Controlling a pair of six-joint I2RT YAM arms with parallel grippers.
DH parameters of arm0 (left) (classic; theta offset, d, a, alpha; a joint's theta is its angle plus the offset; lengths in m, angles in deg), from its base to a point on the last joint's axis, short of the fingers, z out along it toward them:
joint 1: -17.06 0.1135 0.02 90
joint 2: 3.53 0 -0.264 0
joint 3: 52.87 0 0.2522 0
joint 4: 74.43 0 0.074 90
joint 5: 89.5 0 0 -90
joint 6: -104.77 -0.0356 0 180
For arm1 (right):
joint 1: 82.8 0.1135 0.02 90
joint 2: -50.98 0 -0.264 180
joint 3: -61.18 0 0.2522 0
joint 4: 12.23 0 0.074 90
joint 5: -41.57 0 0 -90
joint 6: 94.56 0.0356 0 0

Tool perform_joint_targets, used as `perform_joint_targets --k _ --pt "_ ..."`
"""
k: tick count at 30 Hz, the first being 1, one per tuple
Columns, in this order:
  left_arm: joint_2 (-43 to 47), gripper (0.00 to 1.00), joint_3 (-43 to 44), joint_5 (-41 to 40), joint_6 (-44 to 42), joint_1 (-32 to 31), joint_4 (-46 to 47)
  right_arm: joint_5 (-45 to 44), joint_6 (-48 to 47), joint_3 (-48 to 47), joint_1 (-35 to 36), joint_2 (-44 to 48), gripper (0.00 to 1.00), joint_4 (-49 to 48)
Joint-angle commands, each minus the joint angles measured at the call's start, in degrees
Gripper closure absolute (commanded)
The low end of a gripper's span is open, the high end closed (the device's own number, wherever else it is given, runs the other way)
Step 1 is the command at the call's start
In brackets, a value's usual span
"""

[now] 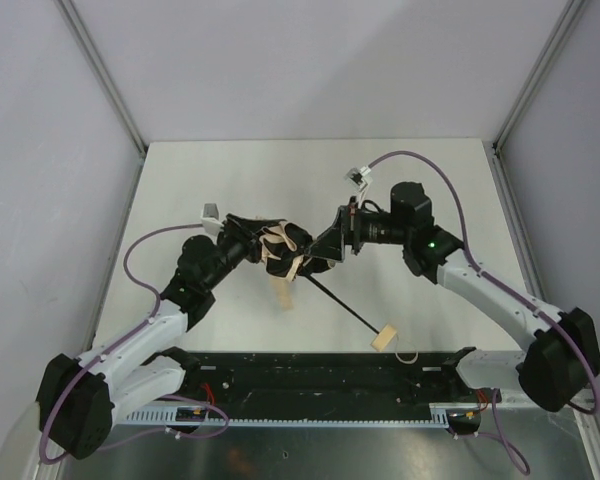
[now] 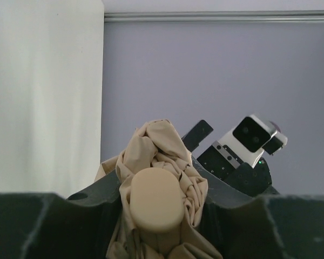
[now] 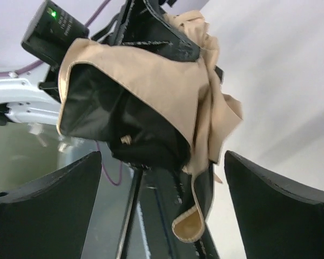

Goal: Put away the umbrella

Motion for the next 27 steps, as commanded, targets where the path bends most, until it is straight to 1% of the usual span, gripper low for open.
perform_joint_targets --k 1,5,7,10,12,14,16,19,22,23,24,25,26,27 --pt "1.6 1.00 1.2 2.8 -1.2 0.2 2.4 3.6 12.2 0.0 4.0 -2.3 0.01 -15.1" --pt "0.2 1.00 1.0 4.3 -0.8 -0.3 1.5 -0.2 13.6 -0.4 7.7 -3.1 0.01 -17.9" --pt "-0.2 1.00 0.8 4.3 -0.9 -0.8 1.3 -3.0 12.2 -1.6 9.2 -3.8 0.04 -15.2" --pt "-0.2 1.00 0.8 3.9 -1.1 -1.5 0.9 -8.2 7.1 -5.9 12.2 -6.2 0.13 -6.4" --pt "0.0 1.00 1.2 3.3 -1.3 -2.1 0.7 -9.4 5.7 -7.2 13.2 -7.9 0.23 -3.7" --pt "0.2 1.00 1.7 2.8 -1.7 -2.8 0.3 -9.9 5.1 -7.7 13.6 -9.4 0.34 -3.1" --pt "0.2 1.00 2.3 2.5 -2.2 -3.4 -0.1 -9.4 5.1 -7.8 13.8 -10.6 0.40 -4.0" --pt "0.0 1.00 2.7 2.6 -2.2 -4.2 -0.4 -8.4 5.9 -8.1 14.0 -12.3 0.44 -6.4" --pt "0.7 1.00 2.6 1.9 -2.4 -4.6 -0.8 -7.9 6.0 -8.3 13.9 -12.9 0.50 -7.7" --pt "0.9 1.00 2.8 1.9 -2.7 -4.7 -1.0 -7.4 5.9 -8.3 13.9 -13.1 0.54 -8.1" --pt "1.0 1.00 2.9 2.0 -3.2 -4.9 -1.3 -6.7 5.8 -8.4 13.9 -13.3 0.64 -8.8" --pt "1.0 1.00 3.0 2.1 -3.6 -5.0 -1.5 -6.0 6.0 -8.5 13.8 -13.4 0.79 -9.3" --pt "0.9 1.00 3.0 2.3 -3.8 -5.1 -1.7 -5.7 6.5 -8.6 13.7 -13.5 0.90 -9.6" --pt "1.0 1.00 2.9 2.4 -4.1 -5.2 -1.7 -5.2 7.1 -8.7 13.7 -13.6 0.95 -9.9"
